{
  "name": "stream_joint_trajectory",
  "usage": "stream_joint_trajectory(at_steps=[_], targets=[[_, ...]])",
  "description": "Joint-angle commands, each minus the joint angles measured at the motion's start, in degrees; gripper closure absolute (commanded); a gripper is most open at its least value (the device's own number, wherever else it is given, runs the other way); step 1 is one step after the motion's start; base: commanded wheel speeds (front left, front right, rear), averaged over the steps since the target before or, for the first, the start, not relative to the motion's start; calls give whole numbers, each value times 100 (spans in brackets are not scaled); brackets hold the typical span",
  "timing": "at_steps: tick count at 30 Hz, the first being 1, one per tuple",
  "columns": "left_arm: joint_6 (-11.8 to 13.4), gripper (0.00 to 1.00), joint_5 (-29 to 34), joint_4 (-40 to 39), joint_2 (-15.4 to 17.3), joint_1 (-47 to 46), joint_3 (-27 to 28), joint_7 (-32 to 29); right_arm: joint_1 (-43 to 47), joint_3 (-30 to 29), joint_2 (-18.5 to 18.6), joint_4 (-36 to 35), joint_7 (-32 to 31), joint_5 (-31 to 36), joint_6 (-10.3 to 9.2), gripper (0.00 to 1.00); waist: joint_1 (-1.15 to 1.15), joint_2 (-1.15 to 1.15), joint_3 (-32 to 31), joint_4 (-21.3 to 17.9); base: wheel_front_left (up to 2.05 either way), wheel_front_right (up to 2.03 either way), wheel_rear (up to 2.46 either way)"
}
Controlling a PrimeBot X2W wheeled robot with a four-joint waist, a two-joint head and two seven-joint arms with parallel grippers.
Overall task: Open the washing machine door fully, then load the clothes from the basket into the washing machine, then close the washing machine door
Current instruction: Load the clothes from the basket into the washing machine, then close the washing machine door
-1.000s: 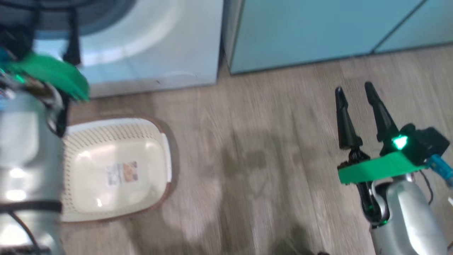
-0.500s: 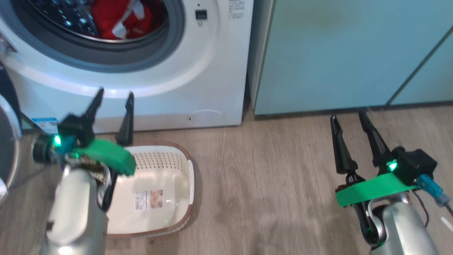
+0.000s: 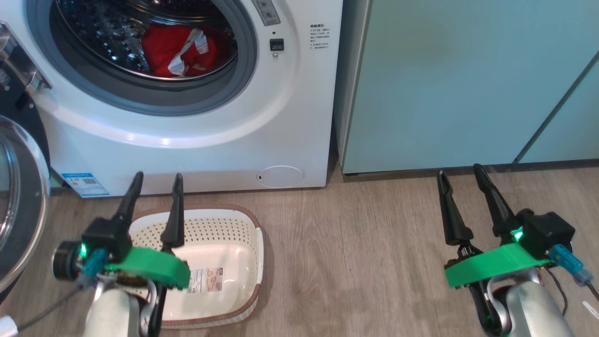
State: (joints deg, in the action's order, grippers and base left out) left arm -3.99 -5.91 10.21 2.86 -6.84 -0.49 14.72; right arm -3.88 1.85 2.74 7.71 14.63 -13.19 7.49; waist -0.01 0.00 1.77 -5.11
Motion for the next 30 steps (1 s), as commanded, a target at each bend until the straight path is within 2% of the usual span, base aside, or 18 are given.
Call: stream_joint_trajectory(at_steps=[1,10,30], targets=[[69,0,-31,-229,16,-58,130,28,-135,96,14,-198,37,-30,0,0,1,0,4,21,0,0,0],[264,0,-286,-319,3,162,-51,28,-124,122,14,-193,37,-54,0,0,1,0,15,47,0,0,0],[372,0,-396,-382,2,202,-284,28,-95,166,14,-163,37,2,0,0,1,0,-48,57,0,0,0]])
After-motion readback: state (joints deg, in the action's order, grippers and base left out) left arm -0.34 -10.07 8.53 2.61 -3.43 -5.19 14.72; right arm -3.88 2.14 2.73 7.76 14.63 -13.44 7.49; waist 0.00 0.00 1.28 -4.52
